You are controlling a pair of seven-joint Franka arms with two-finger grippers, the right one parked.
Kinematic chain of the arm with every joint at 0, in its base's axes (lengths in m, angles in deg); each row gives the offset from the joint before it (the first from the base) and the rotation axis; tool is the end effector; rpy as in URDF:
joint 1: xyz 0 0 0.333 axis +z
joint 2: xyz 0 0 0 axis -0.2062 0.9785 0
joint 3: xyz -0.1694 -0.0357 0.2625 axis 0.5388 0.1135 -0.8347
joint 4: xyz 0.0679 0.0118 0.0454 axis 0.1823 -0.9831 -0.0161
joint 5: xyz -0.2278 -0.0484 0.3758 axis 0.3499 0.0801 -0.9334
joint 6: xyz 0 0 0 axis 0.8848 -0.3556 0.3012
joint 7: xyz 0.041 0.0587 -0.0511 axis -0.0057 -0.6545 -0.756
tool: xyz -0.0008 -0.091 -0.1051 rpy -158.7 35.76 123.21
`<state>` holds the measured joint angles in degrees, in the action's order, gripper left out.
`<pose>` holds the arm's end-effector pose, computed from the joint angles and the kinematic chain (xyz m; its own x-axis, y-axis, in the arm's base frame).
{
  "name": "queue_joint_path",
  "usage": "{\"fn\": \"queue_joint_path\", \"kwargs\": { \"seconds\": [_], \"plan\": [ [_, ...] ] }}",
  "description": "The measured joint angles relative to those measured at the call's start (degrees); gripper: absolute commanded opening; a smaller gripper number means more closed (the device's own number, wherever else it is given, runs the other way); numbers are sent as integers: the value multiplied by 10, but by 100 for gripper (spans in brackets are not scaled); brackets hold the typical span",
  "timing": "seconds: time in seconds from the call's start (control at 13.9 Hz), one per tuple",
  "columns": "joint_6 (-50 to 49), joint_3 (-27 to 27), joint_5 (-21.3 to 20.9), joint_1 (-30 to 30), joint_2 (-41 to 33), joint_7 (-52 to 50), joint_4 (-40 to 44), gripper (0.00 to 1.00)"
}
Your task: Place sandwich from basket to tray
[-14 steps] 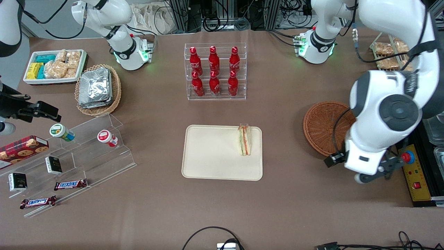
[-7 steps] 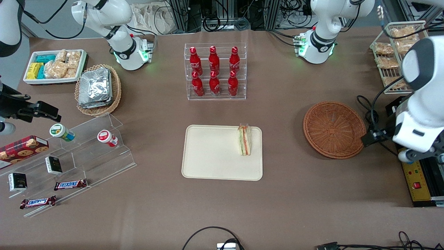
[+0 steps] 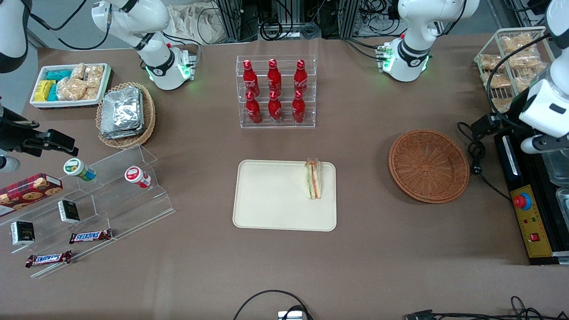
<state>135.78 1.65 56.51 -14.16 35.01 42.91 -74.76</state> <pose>0.6039 -0.0508 0.5948 0.9943 0.1020 -0.0295 0.1001 -0.9932 -0.0592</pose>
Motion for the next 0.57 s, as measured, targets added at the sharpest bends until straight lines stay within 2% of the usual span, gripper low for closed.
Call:
{"fn": "queue_joint_path", "kwargs": {
  "seconds": [0.57],
  "plan": [
    [-13, 52, 9, 54, -19, 3, -8, 100]
  ]
}}
